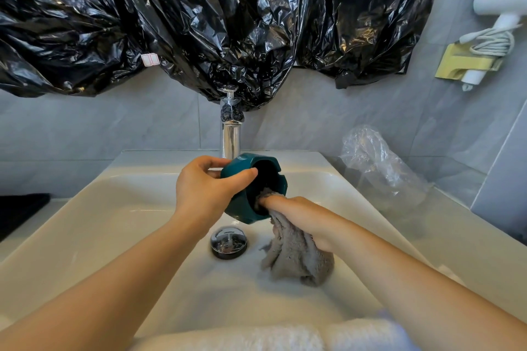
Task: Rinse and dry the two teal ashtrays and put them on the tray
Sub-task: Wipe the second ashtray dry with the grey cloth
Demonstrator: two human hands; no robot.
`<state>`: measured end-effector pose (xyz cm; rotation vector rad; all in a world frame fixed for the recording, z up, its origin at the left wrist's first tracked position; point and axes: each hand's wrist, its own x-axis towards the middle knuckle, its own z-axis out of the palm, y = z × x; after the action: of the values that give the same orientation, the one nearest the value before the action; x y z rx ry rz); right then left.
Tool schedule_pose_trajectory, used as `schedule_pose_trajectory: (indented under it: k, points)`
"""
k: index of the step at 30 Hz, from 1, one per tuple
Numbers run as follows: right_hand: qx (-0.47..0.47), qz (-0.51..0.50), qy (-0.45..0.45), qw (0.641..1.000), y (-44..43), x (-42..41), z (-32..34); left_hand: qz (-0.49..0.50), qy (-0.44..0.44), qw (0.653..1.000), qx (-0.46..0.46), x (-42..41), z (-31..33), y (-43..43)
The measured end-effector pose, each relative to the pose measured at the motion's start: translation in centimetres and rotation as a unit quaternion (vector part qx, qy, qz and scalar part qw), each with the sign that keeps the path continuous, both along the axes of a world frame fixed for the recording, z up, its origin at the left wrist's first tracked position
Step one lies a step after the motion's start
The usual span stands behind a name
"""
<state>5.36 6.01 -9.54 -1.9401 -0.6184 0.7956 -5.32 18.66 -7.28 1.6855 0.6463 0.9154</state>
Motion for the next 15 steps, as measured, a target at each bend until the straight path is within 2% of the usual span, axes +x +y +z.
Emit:
schedule_pose_trajectory:
  k: [2,4,6,9,11,15]
  points:
    - [-0.009,0.003,-0.029,1.000,0.1,0.3,-0.4,-0.013,0.012,1.000,0.017,0.0,0.0,-0.1]
    - [-0.013,-0.003,-0.134,0.991,-0.2,0.9,-0.6,-0.037,0.037,0.998,0.041,0.0,-0.2,-0.4]
    - [-0.022,-0.024,-0.250,0.968,-0.6,1.5,-0.4,-0.058,0.059,0.995,0.060,0.1,-0.1,-0.6]
    - [-0.016,-0.042,-0.350,0.936,-1.1,1.5,0.2,-0.073,0.059,0.994,0.059,0.1,0.2,-0.3]
    - [0.010,-0.029,-0.364,0.931,-1.0,1.4,0.2,-0.079,0.054,0.994,0.056,0.0,0.2,-0.1]
    - [0.035,-0.025,-0.290,0.956,-0.9,1.9,-0.6,-0.102,0.075,0.991,0.041,0.0,-0.1,0.0]
